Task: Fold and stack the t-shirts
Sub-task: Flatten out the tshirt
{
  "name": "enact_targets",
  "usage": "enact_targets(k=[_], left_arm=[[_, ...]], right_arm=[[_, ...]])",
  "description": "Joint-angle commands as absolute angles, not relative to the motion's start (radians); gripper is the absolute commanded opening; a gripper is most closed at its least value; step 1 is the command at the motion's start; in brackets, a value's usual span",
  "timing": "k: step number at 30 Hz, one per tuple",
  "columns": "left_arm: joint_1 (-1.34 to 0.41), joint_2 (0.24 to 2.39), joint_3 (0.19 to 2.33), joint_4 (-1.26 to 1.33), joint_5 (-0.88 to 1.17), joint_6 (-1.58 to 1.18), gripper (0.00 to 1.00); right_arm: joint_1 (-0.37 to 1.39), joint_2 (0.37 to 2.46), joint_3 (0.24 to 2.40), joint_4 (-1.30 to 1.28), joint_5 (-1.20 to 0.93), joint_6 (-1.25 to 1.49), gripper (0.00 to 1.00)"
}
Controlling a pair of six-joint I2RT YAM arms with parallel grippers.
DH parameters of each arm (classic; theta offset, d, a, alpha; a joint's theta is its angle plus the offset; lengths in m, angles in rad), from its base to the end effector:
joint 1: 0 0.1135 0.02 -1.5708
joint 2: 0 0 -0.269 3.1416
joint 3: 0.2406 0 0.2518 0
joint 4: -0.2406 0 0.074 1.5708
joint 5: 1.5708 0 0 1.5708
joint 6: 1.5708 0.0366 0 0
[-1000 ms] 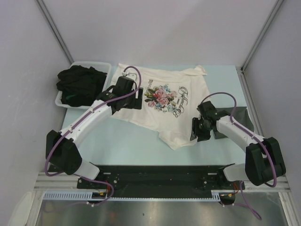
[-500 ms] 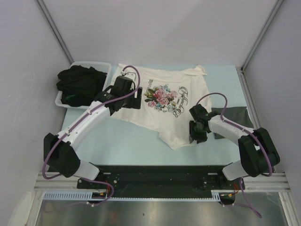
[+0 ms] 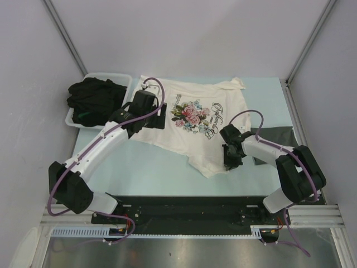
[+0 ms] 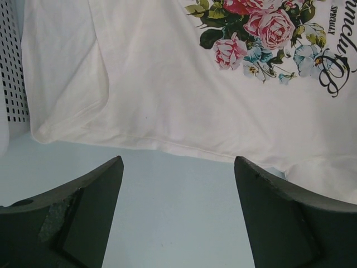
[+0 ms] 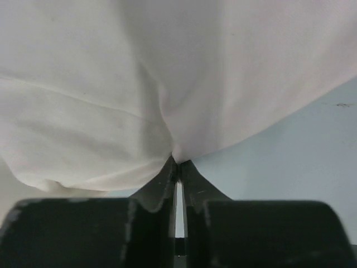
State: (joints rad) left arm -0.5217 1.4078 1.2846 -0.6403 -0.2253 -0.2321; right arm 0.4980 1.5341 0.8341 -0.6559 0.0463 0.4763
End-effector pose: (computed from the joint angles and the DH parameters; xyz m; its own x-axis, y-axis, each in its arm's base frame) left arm 0.2691 -0.1452 0.3326 -0.6629 0.1225 -0.7386 0.1987 0.9799 -0.0158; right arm 0.2287 0.1224 0.1627 -0.9776 -0.0102 -0.2102 -0.0228 0.9981 0.0576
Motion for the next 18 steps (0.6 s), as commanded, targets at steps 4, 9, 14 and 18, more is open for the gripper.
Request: enact_targets(k=[4,9,14,18], left_arm=[[-0.528,1.396,1.296,-0.620,-0.279,-0.212,0.86],[-0.528,1.459,1.330,-0.635,-0.294,-0.204,0.86],[-0.528,1.517,1.324,-0.660,-0.342,-0.209,0.86],[-0.526,1.580,1.315,-0.653,-0.389,-0.201,0.87]], right_arm=[[0.505,1.533,0.805,-0.753,0.077,0.526,0.00],[0.506,1.512,0.805,-0.820,0.069,0.578,0.00],[0.506,1.493,0.805,-0.911,0.100,0.630,0.00],[0.508,1.430,0.805,-0.997,0.156,0.657,0.00]])
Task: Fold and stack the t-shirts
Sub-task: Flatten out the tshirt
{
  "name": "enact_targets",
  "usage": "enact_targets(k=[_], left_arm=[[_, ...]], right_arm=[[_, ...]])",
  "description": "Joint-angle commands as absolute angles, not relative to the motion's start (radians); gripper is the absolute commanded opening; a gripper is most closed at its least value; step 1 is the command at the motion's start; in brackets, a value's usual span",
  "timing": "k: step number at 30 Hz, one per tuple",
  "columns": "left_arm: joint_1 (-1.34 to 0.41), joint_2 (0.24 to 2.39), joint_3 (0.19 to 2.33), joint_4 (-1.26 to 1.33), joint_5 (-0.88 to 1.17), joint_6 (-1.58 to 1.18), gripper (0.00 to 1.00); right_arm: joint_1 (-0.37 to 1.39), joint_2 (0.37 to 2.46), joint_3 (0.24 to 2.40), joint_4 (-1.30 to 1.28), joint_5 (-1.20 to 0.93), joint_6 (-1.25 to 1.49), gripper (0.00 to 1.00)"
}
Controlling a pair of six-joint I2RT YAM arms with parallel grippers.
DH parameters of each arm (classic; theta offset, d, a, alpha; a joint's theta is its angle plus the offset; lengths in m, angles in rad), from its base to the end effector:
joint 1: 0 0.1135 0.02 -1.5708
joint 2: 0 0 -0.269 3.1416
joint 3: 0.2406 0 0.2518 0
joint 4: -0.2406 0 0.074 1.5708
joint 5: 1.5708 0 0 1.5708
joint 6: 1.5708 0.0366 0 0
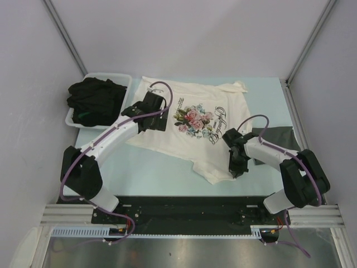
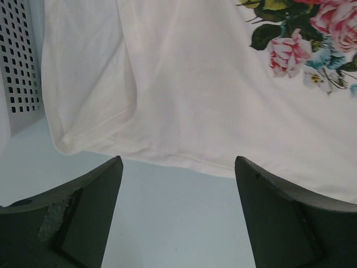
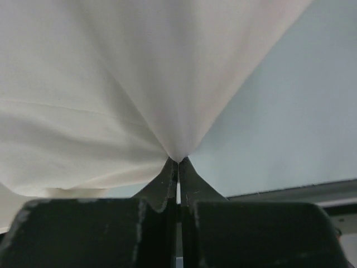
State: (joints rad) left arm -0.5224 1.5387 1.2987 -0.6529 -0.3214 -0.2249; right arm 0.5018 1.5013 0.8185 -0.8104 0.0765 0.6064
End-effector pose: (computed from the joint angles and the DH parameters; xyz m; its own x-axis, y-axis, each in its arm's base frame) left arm 0.2929 -0.1553 0.2978 -0.7253 0.1734 -0.6662 0.1436 0.9846 0.1000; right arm 0.2095 0.1118 0.1639 -0.9886 0.1058 -0.1071 0.1083 0.9939 -0.0184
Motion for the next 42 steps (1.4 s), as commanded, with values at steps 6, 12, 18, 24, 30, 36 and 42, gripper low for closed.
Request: enact_targets(k=[6,12,18,24,30,36,42], left_arm=[[-0.514,1.640,1.351,-0.683,-0.429,-0.192,0.88],[-0.505,1.638,1.319,-0.735,-0.479,-0.207,0.88],[-0.503,1.632,1.240,-0.753,-0.476,-0.215,0.88],[-0.505,1.680,1.220,-0.749,-0.407,-0.224,0.86],[-0.506,1.729,1.213,-0.701,-0.370,-0.219,0.81],[-0.505,1.804,1.247,-0.655,-0.379,-0.187,0.80],[-0.505,1.873,1.292,-0.617,-0.396,-0.154,0.68]], right_arm=[[0.514,1.335,0.804,-1.103,0.219,0.712,0.00],[0.523,1.223,0.808,-1.193,0.259,0.755,0.00],[0.538,1.235,0.818,-1.212,0.273,0.752,0.00],[0.537,1.252,0.818,-1.177,0.267,0.736,0.00],[0.537,1.266,0.816,-1.161,0.258,0.732,0.00],[0.537,1.275,0.815,-1.154,0.253,0.729,0.00],[0.537,1.279,0.810,-1.158,0.247,0.726,0.00]])
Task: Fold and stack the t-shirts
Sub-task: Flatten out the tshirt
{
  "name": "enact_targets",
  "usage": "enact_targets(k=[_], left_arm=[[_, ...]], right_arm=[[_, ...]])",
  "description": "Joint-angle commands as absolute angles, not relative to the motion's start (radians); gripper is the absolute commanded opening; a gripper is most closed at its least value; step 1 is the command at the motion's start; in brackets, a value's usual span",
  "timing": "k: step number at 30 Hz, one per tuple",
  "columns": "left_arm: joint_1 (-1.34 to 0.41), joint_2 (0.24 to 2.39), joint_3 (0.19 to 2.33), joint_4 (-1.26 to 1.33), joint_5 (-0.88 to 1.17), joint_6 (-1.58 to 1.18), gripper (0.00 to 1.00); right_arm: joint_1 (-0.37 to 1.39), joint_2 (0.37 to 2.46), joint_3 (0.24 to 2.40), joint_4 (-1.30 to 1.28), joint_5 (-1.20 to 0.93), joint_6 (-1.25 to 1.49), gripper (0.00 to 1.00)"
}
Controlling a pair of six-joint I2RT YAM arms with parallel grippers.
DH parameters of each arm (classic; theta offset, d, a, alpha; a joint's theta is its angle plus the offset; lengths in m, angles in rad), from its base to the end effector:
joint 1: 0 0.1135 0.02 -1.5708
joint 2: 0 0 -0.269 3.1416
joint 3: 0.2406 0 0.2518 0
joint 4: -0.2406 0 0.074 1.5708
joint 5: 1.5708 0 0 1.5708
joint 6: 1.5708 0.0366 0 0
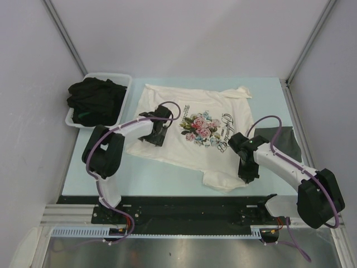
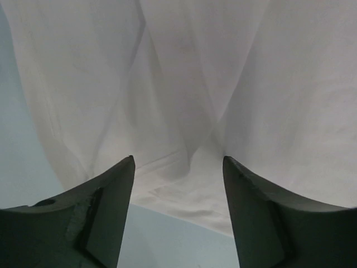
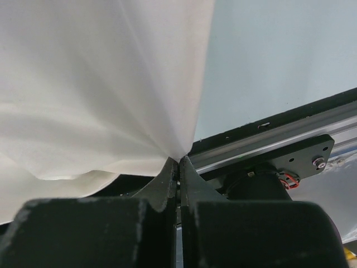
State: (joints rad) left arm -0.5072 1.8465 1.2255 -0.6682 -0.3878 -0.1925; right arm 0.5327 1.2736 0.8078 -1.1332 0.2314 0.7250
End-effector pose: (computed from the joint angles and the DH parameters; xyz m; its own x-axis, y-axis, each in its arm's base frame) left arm 0.3188 -0.1613 0.1752 -0.8926 0.2934 -0.3423 0.1906 0.9336 0.3034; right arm 0.1624 0.0860 0.2049 -0.9760 0.1739 -0.1309 0.1969 0.9618 -0.1903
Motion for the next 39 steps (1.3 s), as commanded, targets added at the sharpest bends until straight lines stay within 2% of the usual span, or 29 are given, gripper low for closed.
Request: enact_targets(k=[1,5,8,9,12,14,17,19,39], left_arm=[[-0.503,1.890,1.301,-0.617,-0.405,-0.152,0.65],[-0.503,1.916,1.345,-0.614,-0.428,-0.137,0.56],[-0.499,1.931,1.367,-0.620,-0.434,-0.133,0.45],[-0.494,1.933,1.370,-0.621,-0.434,-0.132,0.37],[-0.483,1.945,1.379,-0.630,-0.439,-0.135,0.22],[-0.480,1.951,1.381,-0.630,-0.437,-0.135,0.17],[-0.476,1.957,1.384,-0.634,-0.443,-0.133,0.03],[-0.468,1.959,1.385,-0.637,-0.457,-0.130,0.00],[-0.201,1.974,1.503,-0.687,-0.640,-0.058,0.00]], right_arm=[[0.537,1.279,0.808,-1.160,0.242,0.723,0.00],[0.537,1.279,0.804,-1.158,0.242,0.724,0.00],[0.537,1.279,0.802,-1.158,0.239,0.724,0.00],[0.535,1.282,0.802,-1.157,0.236,0.724,0.00],[0.538,1.290,0.802,-1.154,0.236,0.721,0.00],[0.537,1.293,0.802,-1.147,0.233,0.718,0.00],[0.537,1.302,0.801,-1.140,0.230,0.713,0.00],[0.537,1.305,0.801,-1.140,0.229,0.713,0.00],[0.537,1.316,0.792,-1.129,0.206,0.690,0.00]])
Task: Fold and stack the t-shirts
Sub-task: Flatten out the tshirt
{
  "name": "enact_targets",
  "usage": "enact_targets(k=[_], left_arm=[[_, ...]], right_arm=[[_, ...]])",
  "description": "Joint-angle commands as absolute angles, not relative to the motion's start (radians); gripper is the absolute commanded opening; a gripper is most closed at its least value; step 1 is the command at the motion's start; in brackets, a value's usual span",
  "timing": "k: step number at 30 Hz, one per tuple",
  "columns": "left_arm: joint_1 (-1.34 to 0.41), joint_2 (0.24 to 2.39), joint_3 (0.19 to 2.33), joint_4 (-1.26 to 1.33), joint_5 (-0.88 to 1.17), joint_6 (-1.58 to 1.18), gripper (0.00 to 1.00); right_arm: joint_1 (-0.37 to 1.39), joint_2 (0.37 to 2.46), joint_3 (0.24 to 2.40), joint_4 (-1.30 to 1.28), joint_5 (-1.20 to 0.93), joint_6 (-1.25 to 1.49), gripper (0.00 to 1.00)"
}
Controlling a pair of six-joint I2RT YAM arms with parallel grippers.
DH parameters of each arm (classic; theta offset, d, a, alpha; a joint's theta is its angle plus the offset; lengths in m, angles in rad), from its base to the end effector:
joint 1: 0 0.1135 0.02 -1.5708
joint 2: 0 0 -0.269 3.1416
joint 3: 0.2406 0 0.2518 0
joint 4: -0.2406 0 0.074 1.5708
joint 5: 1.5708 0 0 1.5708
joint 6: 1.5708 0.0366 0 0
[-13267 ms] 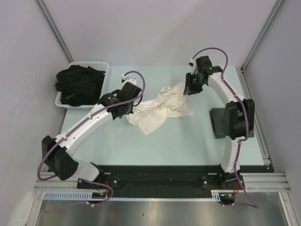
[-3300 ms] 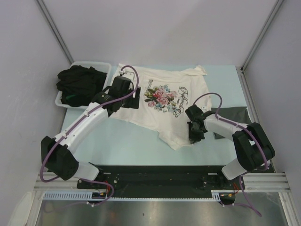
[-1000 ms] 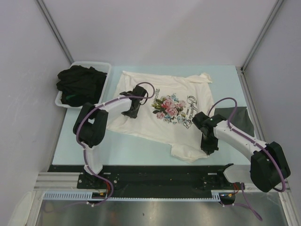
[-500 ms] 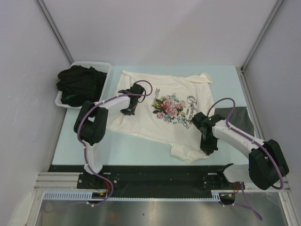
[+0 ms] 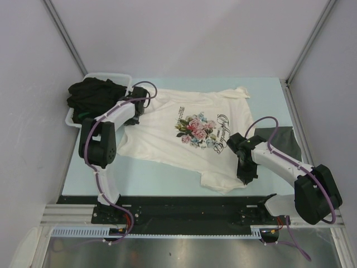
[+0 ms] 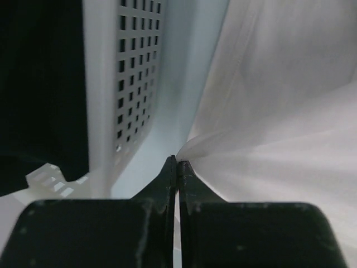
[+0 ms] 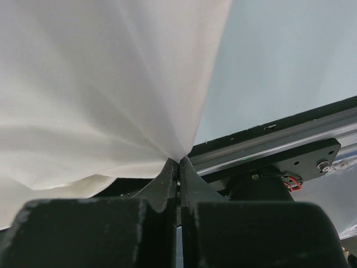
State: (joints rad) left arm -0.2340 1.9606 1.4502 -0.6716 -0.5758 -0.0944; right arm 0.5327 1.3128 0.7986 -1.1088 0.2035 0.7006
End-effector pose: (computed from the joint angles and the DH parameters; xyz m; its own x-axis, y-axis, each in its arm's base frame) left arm 0.3982 -0.0744 0.1983 -0.8955 0.1322 -0.4249 -0.0911 0.8801 0.4659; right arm 0.1658 0.0891 0.1959 -0.9841 0.1527 -0.0902 0.1674 0.9678 -0.1879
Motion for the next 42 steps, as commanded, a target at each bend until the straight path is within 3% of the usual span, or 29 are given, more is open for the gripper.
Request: enact_targets(k=[1,8,10,16,30,34,42], left_arm=[[-0.198,1.980,1.518,-0.690,-0.643,-0.054,0.00],[-0.189,2.043,1.551,-0.713,-0.629,-0.055,0.02],[-0.190,2.039,1.540,-0.716,-0.618,-0.061,0.17],[-0.198,1.916,1.484,-0.716,-0.636,-0.074,0.29],[-0.313,1.695,1.284,-0.798,-0.634,-0.123,0.34],[-0.313,1.652,1.223,-0.810,-0.646,-0.137,0.47],[-0.314,1.697,1.293,-0.887,-0.644,-0.160,0.50]], right_arm=[[0.537,1.316,0.793,-1.129,0.206,0.690,0.00],[0.537,1.321,0.793,-1.129,0.199,0.683,0.00],[0.537,1.322,0.792,-1.131,0.201,0.684,0.00],[0.537,1.327,0.792,-1.127,0.203,0.686,0.00],[0.537,1.310,0.792,-1.117,0.192,0.676,0.00],[0.537,1.293,0.793,-1.117,0.190,0.678,0.00],[0.538,1.267,0.787,-1.112,0.189,0.676,0.00]])
